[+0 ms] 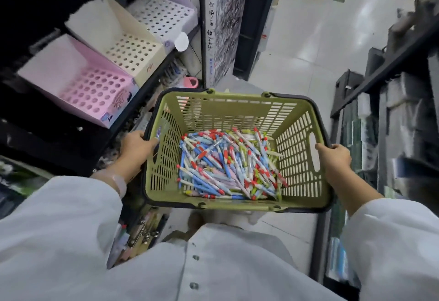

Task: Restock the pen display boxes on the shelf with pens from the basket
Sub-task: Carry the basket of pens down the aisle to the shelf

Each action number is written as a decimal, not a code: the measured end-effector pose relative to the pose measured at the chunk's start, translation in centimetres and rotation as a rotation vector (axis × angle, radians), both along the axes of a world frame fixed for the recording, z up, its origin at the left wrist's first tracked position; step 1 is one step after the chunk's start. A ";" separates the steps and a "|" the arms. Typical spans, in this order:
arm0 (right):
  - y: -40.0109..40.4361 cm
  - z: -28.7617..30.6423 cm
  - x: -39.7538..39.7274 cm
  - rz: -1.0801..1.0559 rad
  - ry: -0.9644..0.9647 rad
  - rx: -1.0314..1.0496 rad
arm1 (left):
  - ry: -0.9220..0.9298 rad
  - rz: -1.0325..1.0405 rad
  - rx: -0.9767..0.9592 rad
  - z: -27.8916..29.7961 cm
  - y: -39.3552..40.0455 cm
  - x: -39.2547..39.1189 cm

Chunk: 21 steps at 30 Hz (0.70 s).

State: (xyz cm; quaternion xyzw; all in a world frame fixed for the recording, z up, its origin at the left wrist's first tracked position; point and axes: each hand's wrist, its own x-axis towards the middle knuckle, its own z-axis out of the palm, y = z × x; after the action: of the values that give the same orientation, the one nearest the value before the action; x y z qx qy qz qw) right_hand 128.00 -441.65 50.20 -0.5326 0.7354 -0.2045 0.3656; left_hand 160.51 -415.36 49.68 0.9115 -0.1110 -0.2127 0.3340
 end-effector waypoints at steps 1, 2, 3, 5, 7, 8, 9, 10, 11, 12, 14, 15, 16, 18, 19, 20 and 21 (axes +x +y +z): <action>-1.4 0.1 1.0 0.000 -0.006 -0.008 | 0.014 -0.008 -0.030 0.1 -1.0 0.7; -2.7 0.1 1.8 0.005 -0.006 -0.014 | 0.023 -0.021 -0.054 0.0 -2.0 1.4; -3.7 0.1 2.6 0.003 0.001 -0.014 | 0.027 -0.037 -0.069 0.0 -2.9 2.0; -5.7 0.1 3.5 -0.019 -0.006 -0.016 | 0.031 -0.078 -0.077 -0.2 -4.8 3.2; -7.4 0.0 4.2 -0.035 -0.001 -0.035 | 0.042 -0.114 -0.061 -0.4 -6.7 4.3; -8.3 0.1 4.7 -0.040 -0.002 -0.045 | 0.048 -0.119 -0.059 -0.5 -7.6 4.8; -9.1 0.3 5.2 -0.041 -0.007 -0.055 | 0.058 -0.119 -0.063 -0.6 -8.5 5.2; -9.9 0.5 5.7 -0.038 -0.006 -0.064 | 0.071 -0.118 -0.067 -0.7 -9.4 5.6; -10.8 0.5 6.1 -0.033 0.001 -0.076 | 0.092 -0.116 -0.071 -0.8 -10.2 5.9; -11.7 0.5 6.6 -0.030 0.007 -0.089 | 0.115 -0.110 -0.078 -0.9 -11.1 6.3; -13.5 0.4 7.7 -0.011 0.024 -0.103 | 0.164 -0.094 -0.098 -1.4 -12.8 7.3; -14.4 0.2 8.3 -0.003 0.031 -0.100 | 0.186 -0.090 -0.108 -1.8 -13.6 7.9; -15.5 -0.3 9.1 0.000 0.036 -0.094 | 0.205 -0.092 -0.117 -2.3 -14.4 8.5; -17.7 -1.7 10.7 0.009 0.051 -0.079 | 0.234 -0.102 -0.104 -3.9 -16.0 9.8; -18.8 -2.7 11.6 0.019 0.054 -0.078 | 0.247 -0.098 -0.095 -4.9 -16.9 10.5; -20.0 -3.8 12.5 0.026 0.052 -0.078 | 0.265 -0.087 -0.092 -5.9 -17.8 11.2; -21.3 -5.1 13.4 0.031 0.045 -0.074 | 0.286 -0.067 -0.090 -6.8 -18.7 11.8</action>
State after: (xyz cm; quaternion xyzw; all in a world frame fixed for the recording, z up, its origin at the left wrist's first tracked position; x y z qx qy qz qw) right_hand 141.36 -462.92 45.15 -0.5614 0.7273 -0.2138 0.3320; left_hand 172.27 -434.11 42.83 0.8518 -0.1021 -0.3465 0.3794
